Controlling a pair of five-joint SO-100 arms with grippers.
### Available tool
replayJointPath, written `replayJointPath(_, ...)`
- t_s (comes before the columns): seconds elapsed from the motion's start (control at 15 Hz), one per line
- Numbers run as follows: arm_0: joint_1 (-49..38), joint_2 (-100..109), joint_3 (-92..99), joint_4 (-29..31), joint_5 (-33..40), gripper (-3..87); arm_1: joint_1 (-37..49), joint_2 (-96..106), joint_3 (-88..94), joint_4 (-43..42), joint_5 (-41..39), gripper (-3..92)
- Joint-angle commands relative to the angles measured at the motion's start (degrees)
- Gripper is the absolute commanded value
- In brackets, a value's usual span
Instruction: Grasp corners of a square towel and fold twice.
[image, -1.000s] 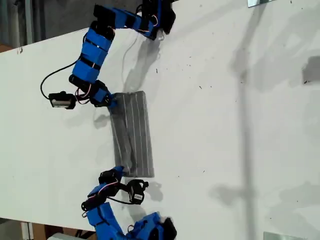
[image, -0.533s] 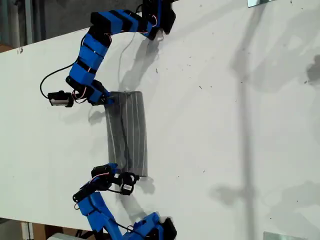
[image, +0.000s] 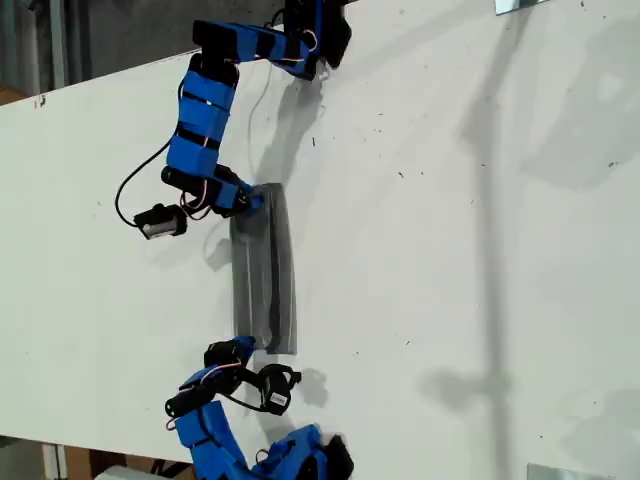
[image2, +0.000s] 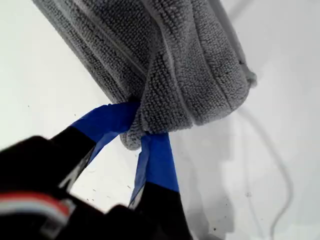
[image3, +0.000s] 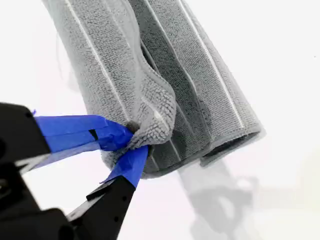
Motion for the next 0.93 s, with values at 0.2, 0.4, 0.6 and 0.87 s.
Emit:
replayJointPath(0.2,0.4,5.6,7.2,-2.5,1.0,0.0,-0.2,4.0,3.5,-1.7,1.0,-0.1)
replayJointPath(0.4,1.0,6.0,9.4,-3.5,1.1,0.1,-1.0,3.6,3.6,-1.7,1.1,-0.1)
replayJointPath(0.6,2.3,7.9,4.9,2.8,2.9,20.7,-2.5,4.7,3.7,-0.7,1.7,23.0)
replayJointPath(0.87,4.7,12.5,-7.1,15.6,3.8,27.2,-3.1,9.1,3.7,1.1,2.5,25.7)
